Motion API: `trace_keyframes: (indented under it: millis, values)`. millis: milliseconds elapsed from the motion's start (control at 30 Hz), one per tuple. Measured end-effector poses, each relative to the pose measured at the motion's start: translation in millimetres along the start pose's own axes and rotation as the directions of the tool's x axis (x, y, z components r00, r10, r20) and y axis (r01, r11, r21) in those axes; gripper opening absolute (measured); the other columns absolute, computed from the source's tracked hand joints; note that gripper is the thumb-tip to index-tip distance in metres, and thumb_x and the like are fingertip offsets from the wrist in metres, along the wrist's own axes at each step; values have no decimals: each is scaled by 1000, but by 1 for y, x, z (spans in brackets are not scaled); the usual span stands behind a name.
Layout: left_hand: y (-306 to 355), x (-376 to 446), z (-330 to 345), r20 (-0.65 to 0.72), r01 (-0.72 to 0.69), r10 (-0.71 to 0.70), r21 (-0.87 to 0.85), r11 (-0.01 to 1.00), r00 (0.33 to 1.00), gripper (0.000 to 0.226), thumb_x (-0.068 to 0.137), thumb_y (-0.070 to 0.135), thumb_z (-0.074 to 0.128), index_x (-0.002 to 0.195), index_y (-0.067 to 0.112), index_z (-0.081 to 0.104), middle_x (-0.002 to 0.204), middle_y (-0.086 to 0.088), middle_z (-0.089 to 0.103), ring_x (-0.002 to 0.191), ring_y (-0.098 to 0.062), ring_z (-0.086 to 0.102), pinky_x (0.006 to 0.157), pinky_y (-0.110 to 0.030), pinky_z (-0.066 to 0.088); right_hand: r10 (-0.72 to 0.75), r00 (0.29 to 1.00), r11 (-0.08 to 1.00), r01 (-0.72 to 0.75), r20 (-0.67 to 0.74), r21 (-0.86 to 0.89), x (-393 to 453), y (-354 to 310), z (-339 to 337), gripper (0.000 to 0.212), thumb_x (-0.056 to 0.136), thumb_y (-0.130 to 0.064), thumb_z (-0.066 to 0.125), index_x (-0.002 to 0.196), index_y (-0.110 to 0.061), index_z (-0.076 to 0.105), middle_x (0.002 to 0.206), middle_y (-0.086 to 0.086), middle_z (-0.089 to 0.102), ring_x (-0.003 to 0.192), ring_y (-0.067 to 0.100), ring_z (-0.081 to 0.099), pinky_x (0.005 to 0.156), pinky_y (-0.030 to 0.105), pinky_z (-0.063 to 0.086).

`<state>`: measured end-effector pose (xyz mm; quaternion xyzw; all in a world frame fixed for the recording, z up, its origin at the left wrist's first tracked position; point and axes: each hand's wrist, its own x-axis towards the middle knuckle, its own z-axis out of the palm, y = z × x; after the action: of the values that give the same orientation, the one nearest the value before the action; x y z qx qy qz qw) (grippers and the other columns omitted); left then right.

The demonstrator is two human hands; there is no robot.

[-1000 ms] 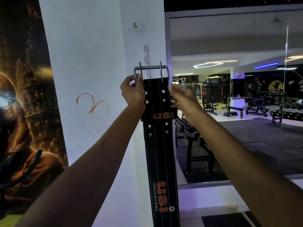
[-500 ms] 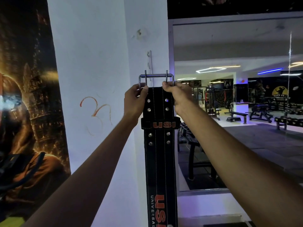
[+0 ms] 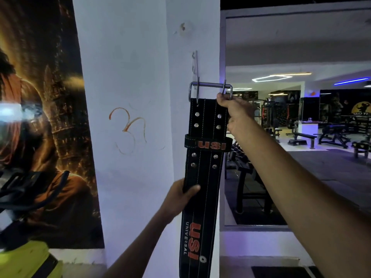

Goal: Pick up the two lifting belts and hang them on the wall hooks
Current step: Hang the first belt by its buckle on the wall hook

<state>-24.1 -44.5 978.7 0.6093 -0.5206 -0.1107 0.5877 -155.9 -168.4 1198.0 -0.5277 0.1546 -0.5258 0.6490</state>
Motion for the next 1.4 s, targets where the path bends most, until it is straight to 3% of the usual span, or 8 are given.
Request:
trace_keyframes:
  millis: [167, 367, 467, 700, 800, 967, 1133, 1400]
  values:
    - [-49, -32, -1, 300, 99, -119, 79, 992, 946, 22, 93, 4, 64, 86, 25, 62, 78, 23, 67, 78, 5, 62, 79, -20, 48, -35, 999, 999, 34, -32, -21, -2, 12, -5, 15, 75, -9, 82, 73, -17, 70, 93, -1, 75, 85, 9, 65, 56, 12, 47]
    - [-34, -16, -7, 119, 87, -75, -103, 991, 990, 18, 93, 0, 68, 107, 10, 75, 101, 2, 80, 98, -11, 74, 87, -23, 56, -16, 1000, 1000, 16, 6, 10, -1, 19, -3, 15, 72, -8, 84, 70, -18, 73, 81, -2, 75, 91, 18, 73, 62, 22, 58]
    - [-30, -10, -4, 22, 53, -51, -91, 994, 998, 18, 93, -1, 68, 97, 15, 77, 94, 5, 80, 92, -11, 75, 84, -24, 57, -20, 1000, 1000, 20, 7, -7, -6, 16, -2, 11, 75, -10, 83, 78, -15, 73, 78, -6, 71, 71, 6, 65, 44, 13, 48]
    - [-90, -41, 15, 294, 92, -186, 305, 948, 937, 9, 86, 7, 76, 82, 15, 73, 81, 8, 74, 78, -8, 67, 86, -49, 60, -25, 1000, 999, 25, 13, -31, -7, 15, -10, 13, 77, -11, 81, 75, -16, 70, 87, -3, 71, 63, 2, 59, 31, 9, 40]
    - [-70, -38, 17, 328, 136, -208, 228, 964, 922, 14, 90, 34, 76, 81, 22, 73, 73, 19, 70, 72, 0, 63, 76, -32, 56, -34, 999, 999, 34, 9, -41, -4, 19, -15, 14, 75, -11, 83, 75, -18, 72, 91, -3, 75, 79, 5, 67, 44, 13, 46]
    - [-2, -2, -3, 91, 193, -196, 39, 980, 976, 77, 95, 70, 22, 116, 12, 67, 109, -9, 72, 101, -24, 70, 90, -38, 58, -27, 997, 999, 24, -69, -42, 1, 25, -23, 42, 73, -12, 85, 98, -16, 51, 120, 5, 63, 100, 17, 58, 54, 22, 49]
    - [71, 40, -17, -294, -98, 56, -129, 987, 954, 30, 107, 36, 46, 120, 9, 50, 119, -15, 69, 103, -21, 72, 91, -37, 59, -91, 995, 994, 88, -49, -69, 4, 43, -27, 33, 75, -8, 83, 85, -16, 52, 112, 6, 67, 105, 20, 61, 63, 21, 45]
    - [125, 82, -21, -299, -241, 229, -2, 971, 926, 29, 99, 18, 66, 127, 20, 65, 109, -5, 71, 101, -25, 73, 83, -42, 65, -172, 984, 983, 175, 50, -56, 0, 54, -21, 23, 79, -4, 79, 101, -8, 75, 82, -5, 72, 78, 8, 68, 71, 14, 57]
